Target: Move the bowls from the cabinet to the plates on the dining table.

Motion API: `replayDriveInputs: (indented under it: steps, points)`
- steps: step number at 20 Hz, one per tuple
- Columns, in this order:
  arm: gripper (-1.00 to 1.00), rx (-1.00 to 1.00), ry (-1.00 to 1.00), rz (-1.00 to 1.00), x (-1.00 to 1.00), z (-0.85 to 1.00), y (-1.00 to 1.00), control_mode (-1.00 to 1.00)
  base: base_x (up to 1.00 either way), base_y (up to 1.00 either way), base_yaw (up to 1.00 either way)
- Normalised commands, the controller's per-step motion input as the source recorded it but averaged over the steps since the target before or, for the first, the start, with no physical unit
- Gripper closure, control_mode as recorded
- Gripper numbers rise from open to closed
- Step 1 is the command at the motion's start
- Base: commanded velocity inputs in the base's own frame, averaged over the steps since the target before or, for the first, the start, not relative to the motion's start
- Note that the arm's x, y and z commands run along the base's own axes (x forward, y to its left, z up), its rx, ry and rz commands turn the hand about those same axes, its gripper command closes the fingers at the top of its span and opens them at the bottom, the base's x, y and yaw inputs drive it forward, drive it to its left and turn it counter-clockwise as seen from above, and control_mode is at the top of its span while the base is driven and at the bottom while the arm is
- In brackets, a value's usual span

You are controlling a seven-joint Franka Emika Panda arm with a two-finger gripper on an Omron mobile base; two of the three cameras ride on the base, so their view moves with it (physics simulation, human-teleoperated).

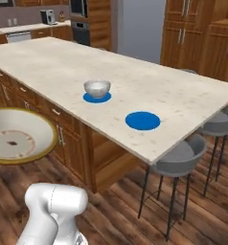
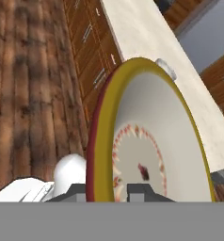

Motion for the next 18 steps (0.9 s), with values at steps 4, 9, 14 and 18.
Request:
replayDriveInputs:
  steps: [4,9,14,18]
  points:
    - [1.0,0.0,0.0,0.0,0.0,0.0,0.0,1.0,0.92,0.4,-0.68]
    - [1.0,0.0,0.0,0.0,0.0,0.0,0.0,1.0,0.98,0.44,-0.66]
    - [1.0,0.0,0.0,0.0,0.0,0.0,0.0,1.0,0.94,0.42,-0.65]
    - [1.0,0.0,0.0,0.0,0.0,0.0,0.0,1.0,0.77,0.41,-0.51]
